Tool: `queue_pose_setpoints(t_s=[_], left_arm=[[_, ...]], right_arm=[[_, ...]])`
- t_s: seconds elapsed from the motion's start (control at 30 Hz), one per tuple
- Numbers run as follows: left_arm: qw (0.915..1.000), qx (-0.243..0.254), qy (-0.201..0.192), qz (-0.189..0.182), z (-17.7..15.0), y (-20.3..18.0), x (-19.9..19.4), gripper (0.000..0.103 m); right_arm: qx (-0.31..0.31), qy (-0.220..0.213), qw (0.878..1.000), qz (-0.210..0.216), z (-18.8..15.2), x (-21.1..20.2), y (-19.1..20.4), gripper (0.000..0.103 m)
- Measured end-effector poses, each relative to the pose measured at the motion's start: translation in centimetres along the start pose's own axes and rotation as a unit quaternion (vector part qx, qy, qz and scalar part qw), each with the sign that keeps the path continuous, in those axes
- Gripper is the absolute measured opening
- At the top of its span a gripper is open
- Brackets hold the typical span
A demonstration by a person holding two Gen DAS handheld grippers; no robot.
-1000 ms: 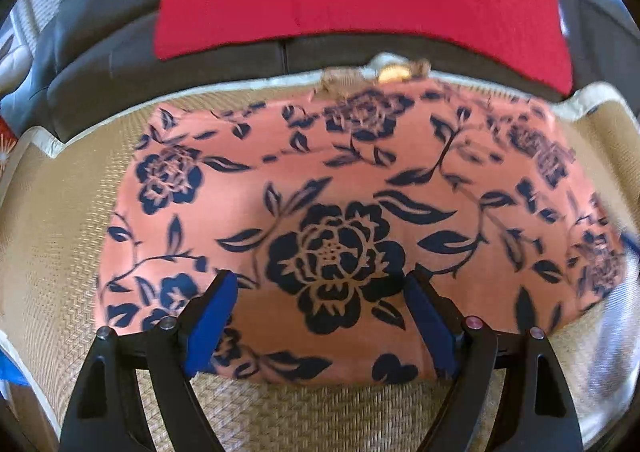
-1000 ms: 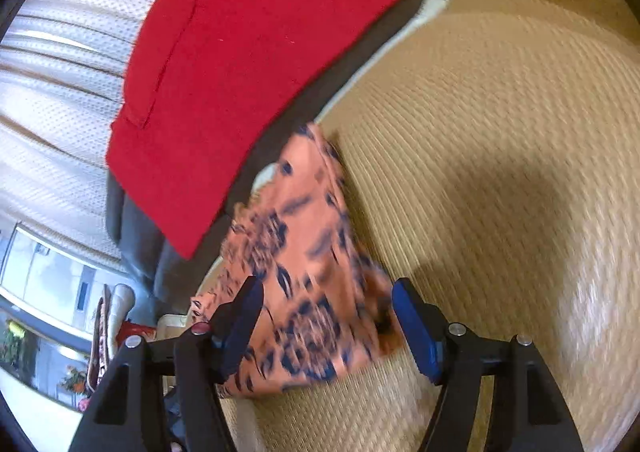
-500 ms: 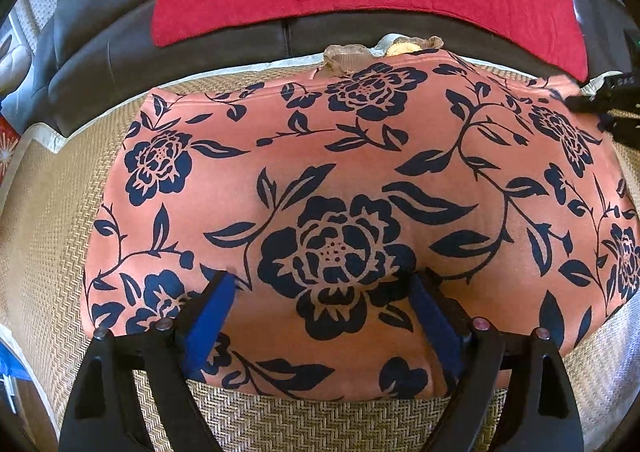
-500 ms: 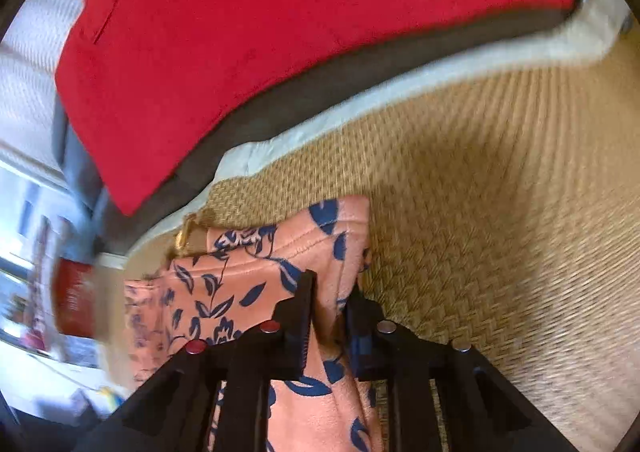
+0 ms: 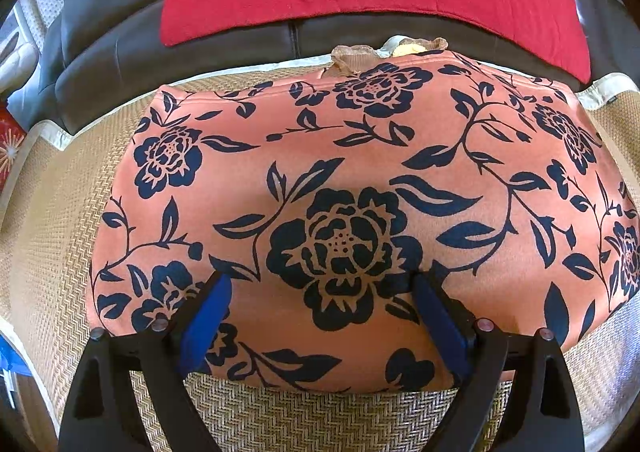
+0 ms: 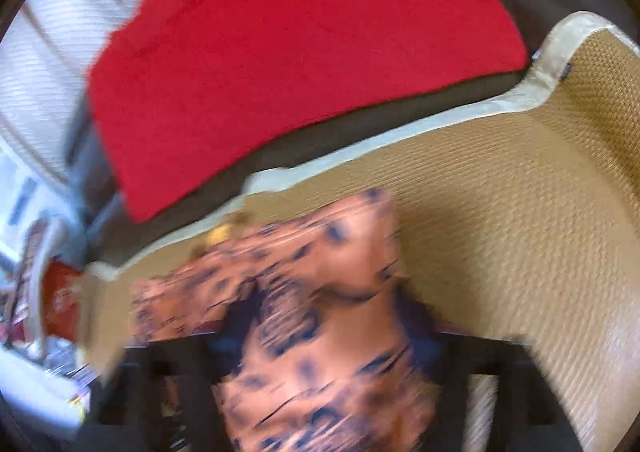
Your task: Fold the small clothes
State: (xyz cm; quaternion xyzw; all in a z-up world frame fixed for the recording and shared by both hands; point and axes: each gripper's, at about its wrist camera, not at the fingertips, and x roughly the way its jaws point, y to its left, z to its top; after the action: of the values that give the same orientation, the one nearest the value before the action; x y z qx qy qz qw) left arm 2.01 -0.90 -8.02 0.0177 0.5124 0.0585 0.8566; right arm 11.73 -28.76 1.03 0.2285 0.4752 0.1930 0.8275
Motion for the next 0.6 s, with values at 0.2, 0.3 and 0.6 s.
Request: queue_pose_setpoints(t_s=[0.2,0.3,0.6], left_arm=[[1.0000,0.001,-0.002,0.000,-0.2,0.0,-0.1,0.093],[1.0000,0.002,-0.002,-0.001,-0.3,0.0,-0.2,0.093],[0.9961,-0.068,-0.038,-0.043,-1.2,5.6,-2.9,0.093]], right_arm=[[0.011,0.073,0.992,0.097,-6.8,1.1,1.9,0.082],[0.035,0.107,0.993,0.020,-8.5,3.1,-0.6,0.081],[0.057,0.087,0.994,0.039,-7.3,2.2,-1.1,0.081]])
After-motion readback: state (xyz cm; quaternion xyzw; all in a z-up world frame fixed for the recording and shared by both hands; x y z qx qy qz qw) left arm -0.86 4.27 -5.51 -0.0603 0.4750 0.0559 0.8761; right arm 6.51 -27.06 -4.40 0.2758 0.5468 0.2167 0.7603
